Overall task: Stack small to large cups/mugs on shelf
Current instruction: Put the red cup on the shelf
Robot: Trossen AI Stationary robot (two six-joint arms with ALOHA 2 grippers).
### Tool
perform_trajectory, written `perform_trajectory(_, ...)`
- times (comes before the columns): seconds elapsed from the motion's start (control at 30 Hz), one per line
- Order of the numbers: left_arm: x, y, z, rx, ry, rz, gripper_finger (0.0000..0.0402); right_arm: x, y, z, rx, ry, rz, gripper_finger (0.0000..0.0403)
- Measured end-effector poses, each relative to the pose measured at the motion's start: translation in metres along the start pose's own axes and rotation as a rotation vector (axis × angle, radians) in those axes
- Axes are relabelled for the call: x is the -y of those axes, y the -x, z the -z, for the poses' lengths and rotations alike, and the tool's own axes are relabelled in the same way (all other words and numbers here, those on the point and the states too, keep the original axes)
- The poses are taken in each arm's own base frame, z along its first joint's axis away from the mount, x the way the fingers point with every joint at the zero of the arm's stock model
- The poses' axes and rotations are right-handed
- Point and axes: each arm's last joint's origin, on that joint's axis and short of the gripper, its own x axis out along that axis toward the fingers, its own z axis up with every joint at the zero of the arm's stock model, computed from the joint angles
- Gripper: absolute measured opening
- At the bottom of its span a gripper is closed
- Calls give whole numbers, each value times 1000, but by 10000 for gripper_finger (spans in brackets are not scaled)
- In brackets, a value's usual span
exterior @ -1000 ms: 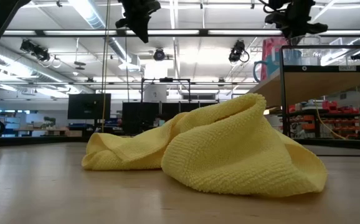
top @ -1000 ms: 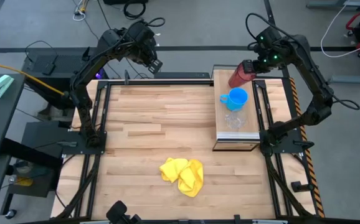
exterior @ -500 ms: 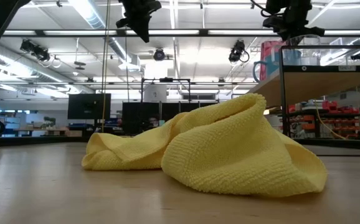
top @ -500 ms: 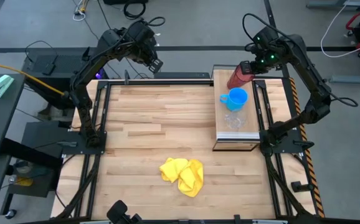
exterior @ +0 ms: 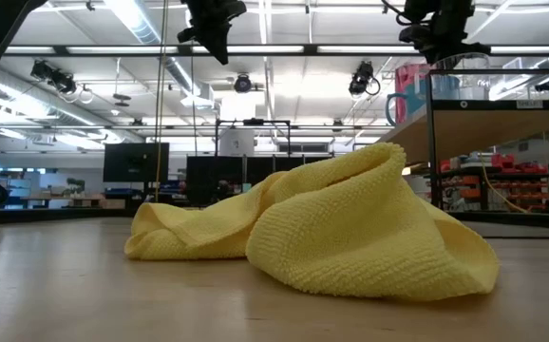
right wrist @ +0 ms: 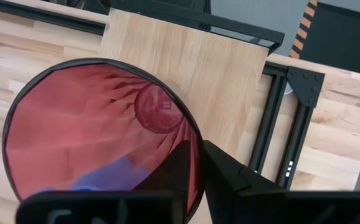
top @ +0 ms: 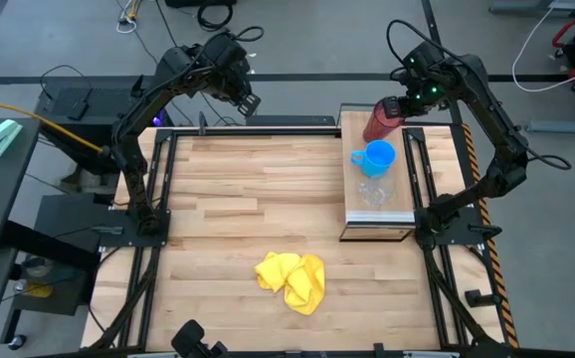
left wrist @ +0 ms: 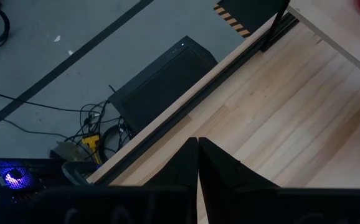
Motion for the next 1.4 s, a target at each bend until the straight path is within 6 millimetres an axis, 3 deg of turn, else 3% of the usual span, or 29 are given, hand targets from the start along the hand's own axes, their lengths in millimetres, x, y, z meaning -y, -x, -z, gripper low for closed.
perform_trajectory(1.4, 0, 0, -1, 6, 9, 1, 35, -3, 1, -10, 104, 46, -35, 89)
